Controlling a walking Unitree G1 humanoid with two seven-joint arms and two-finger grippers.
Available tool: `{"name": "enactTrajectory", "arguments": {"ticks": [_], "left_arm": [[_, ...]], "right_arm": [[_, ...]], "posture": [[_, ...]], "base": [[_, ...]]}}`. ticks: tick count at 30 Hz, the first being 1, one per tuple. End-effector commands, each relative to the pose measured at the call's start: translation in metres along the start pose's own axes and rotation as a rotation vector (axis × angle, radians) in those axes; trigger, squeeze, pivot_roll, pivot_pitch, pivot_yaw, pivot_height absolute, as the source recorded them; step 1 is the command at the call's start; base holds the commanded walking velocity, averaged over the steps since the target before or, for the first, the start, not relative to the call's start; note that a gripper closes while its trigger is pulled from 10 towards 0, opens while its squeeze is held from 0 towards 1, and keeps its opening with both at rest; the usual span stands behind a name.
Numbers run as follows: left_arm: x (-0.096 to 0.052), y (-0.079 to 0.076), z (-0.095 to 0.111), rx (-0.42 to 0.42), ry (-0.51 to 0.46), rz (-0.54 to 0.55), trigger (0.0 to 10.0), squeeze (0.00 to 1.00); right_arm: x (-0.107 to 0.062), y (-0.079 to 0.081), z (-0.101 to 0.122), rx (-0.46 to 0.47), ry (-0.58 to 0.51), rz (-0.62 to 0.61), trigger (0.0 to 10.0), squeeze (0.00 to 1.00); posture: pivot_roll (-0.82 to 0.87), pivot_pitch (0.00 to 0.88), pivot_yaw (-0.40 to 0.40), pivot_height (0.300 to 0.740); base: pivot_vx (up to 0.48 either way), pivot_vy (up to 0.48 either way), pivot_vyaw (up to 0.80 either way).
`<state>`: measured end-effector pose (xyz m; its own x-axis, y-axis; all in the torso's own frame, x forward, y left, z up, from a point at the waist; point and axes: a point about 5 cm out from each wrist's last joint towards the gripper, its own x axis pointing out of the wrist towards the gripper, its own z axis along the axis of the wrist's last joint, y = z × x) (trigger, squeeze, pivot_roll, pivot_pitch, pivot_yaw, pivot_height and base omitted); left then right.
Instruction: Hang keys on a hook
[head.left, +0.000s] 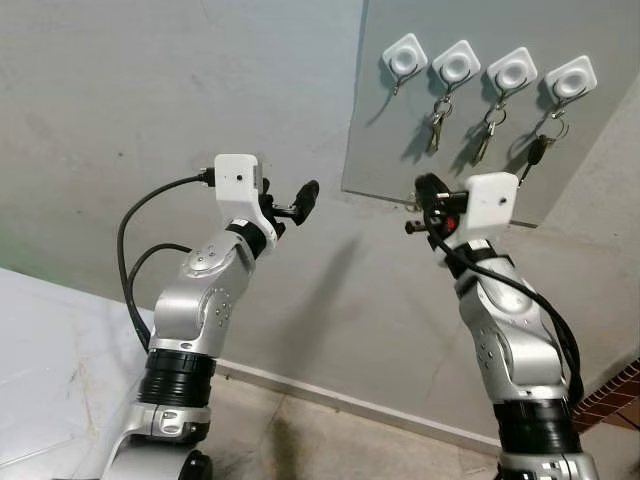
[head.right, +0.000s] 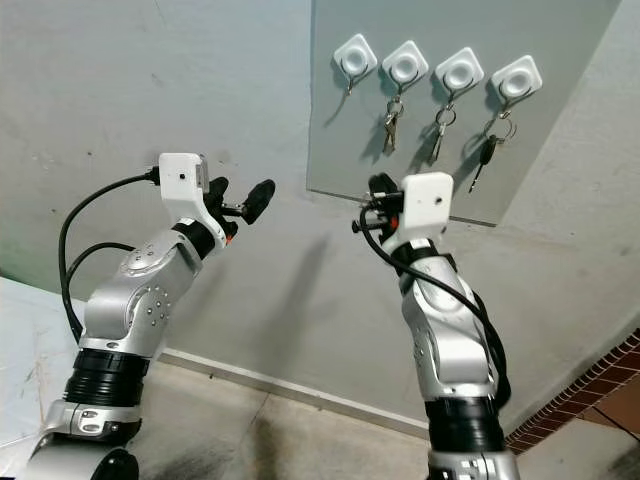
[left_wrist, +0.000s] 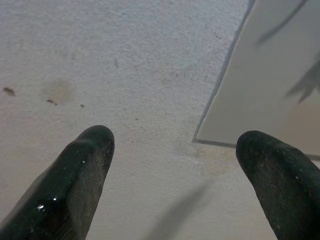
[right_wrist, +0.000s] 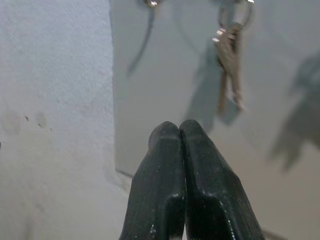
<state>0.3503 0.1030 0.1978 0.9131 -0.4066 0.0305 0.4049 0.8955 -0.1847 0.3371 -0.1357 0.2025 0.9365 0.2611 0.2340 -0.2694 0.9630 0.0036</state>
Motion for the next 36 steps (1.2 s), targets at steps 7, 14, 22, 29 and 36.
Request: {"name": "enactTrajectory", "arguments": {"ticks": [7,14,22,29,36], "left_arm": [[0.003,-0.004,0.015,0.041,-0.046,-0.035,10.0,0.0],[0.005,-0.008,0.021,0.059,-0.065,-0.061,10.0,0.0],[0.008,-0.013,0.025,0.082,-0.076,-0.101,10.0,0.0],[0.011,-0.016,0.028,0.085,-0.085,-0.113,10.0,0.0],[0.01,-0.018,0.027,0.083,-0.084,-0.121,10.0,0.0]], "right_arm": [[0.019,0.006,0.014,0.016,-0.072,0.045,10.0,0.0],[0.034,0.01,0.026,0.041,-0.125,0.065,10.0,0.0],[0.047,0.009,0.037,0.055,-0.175,0.044,10.0,0.0],[0.058,0.006,0.049,0.073,-0.23,0.012,10.0,0.0],[0.067,0.005,0.062,0.083,-0.273,0.019,10.0,0.0]], "posture": [[-0.03,0.0,-0.009,0.74],[-0.03,0.0,-0.012,0.74],[-0.03,0.0,-0.01,0.74],[-0.03,0.0,-0.01,0.74],[-0.03,0.0,-0.01,0.74]], "base": [[0.0,0.0,0.0],[0.0,0.0,0.0],[0.0,0.0,0.0],[0.0,0.0,0.0],[0.0,0.0,0.0]]}}
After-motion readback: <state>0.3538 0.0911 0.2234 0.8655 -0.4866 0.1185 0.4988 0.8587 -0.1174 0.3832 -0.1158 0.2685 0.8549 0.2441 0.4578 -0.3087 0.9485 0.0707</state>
